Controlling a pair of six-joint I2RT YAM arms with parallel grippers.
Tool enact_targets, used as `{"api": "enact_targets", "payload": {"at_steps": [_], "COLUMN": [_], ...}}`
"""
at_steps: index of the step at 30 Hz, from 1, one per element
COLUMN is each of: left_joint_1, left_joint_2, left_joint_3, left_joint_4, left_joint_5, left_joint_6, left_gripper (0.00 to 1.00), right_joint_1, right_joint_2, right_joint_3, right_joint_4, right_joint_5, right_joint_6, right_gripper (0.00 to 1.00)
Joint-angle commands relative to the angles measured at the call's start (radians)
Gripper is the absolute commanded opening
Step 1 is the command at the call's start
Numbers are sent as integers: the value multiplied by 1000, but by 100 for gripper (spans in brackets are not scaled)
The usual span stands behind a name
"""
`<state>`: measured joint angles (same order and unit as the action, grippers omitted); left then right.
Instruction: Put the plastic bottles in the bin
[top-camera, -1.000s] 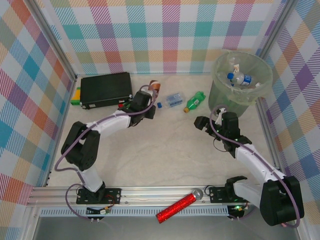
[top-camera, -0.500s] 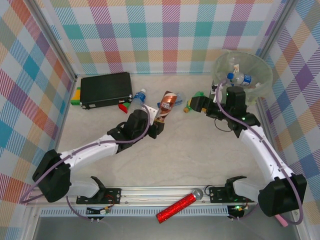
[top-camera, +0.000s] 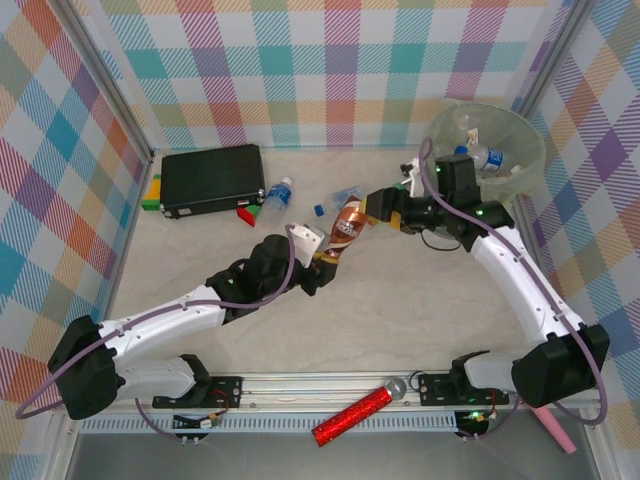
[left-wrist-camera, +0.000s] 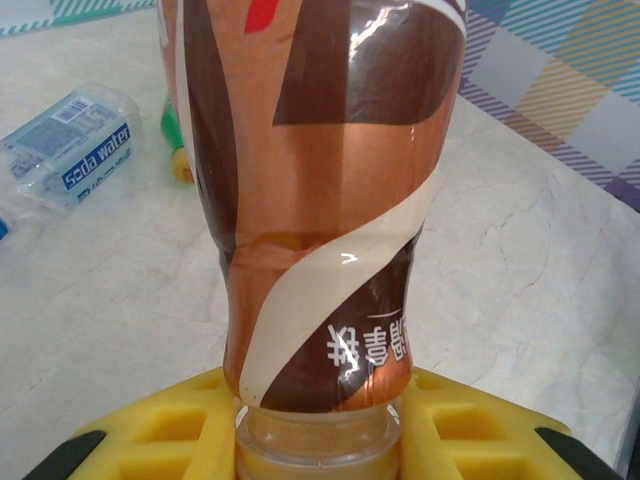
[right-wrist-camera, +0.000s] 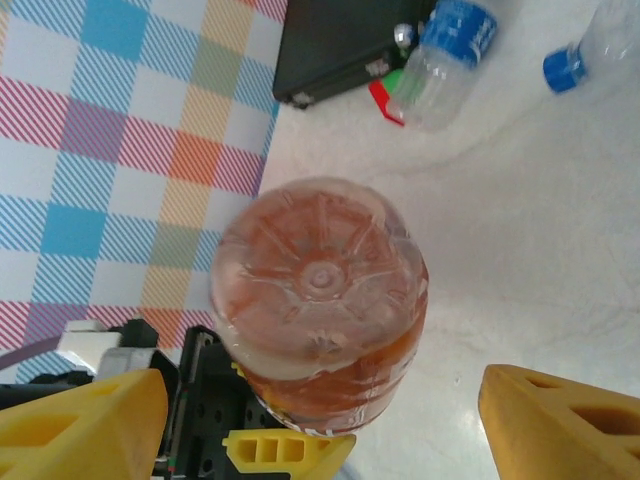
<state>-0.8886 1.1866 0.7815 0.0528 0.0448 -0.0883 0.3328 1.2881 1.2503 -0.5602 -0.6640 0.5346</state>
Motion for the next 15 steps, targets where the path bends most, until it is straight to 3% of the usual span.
{"api": "enact_targets", "payload": {"at_steps": [1, 5, 10, 13, 15], "left_joint_1": [-17, -29, -37, -38, -38], "left_joint_2": [-16, -7, -6, -1, 4], "left_joint_3": [7, 22, 29, 32, 34], "left_joint_4": [4, -11, -23, -30, -31], "left_joint_5": [43, 59, 60, 55, 46], "left_joint_6": [17, 25, 29, 32, 32], "left_gripper": [23, 23, 23, 23, 28], "right_joint_1": [38, 68, 101, 103, 103], "right_joint_2": [9, 29, 57, 60, 49], "right_joint_3": [23, 35, 61, 72, 74], "right_joint_4": [-44, -57, -88, -103, -104], "right_joint_5": [14, 41, 70, 81, 94], "right_joint_6": [-27, -43, -80, -93, -95], "right_gripper": [84, 83, 73, 60, 57]}}
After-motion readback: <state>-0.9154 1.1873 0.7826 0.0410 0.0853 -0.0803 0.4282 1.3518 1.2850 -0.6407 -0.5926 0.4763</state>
